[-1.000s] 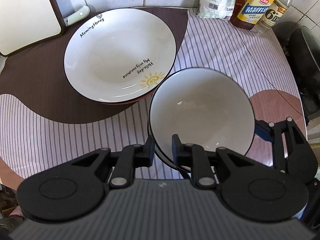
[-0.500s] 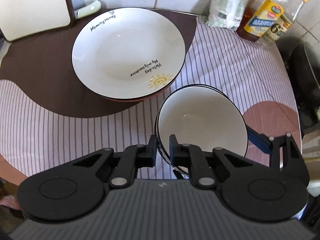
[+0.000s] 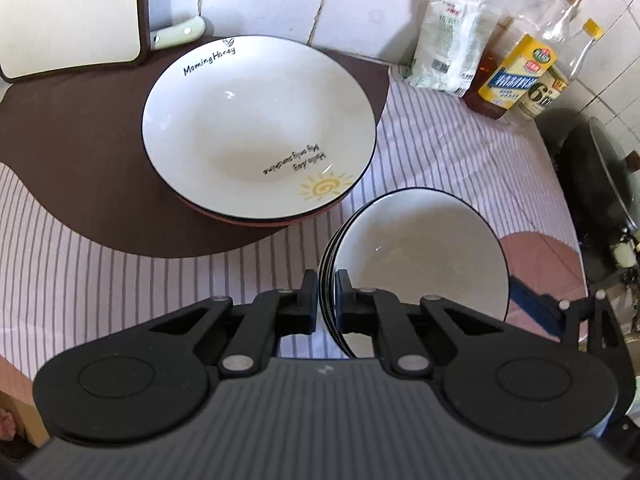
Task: Organize plates and bowls
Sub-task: 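Lower the bowl into the stacked bowls and open the left gripper, then grasp the rim of the three-bowl stack with the left gripper and lift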
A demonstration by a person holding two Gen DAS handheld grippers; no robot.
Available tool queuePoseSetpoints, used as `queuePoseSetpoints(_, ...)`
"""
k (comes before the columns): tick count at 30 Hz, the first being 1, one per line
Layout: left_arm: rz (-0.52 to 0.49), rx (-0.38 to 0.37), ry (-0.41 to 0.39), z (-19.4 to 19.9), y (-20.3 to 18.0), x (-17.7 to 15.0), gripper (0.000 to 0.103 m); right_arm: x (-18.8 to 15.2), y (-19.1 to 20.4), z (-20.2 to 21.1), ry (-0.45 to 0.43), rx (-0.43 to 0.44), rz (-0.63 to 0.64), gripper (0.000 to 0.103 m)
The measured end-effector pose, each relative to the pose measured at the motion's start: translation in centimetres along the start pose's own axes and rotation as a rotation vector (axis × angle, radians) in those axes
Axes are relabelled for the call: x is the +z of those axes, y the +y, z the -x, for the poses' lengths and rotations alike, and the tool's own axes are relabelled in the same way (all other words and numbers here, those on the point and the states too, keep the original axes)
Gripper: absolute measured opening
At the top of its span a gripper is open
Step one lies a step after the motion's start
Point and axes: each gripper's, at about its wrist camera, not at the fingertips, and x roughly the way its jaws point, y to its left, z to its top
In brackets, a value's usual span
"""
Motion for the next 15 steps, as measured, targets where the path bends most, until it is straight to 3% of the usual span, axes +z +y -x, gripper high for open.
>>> queuePoseSetpoints(7, 0.042, -0.025, -0.035, 1.1, 0.7, -0.2, 0.014, -0.8, -2.5, -0.7, -0.013, 0.080, -0.172, 0.103)
queuePoseSetpoints(11, 0.146, -0.113, -0.021, 1.3, 2.8, -0.5, 0.020, -1.6, -2.3, -0.2, -0.027, 0.076, -0.209, 0.103)
queuePoseSetpoints(15, 0.226, -0.199, -0.060, 2.3, 4.5, -0.7, 0.028, -3.0, -1.6, 1.3, -0.050, 0.122, -0.216, 0.103)
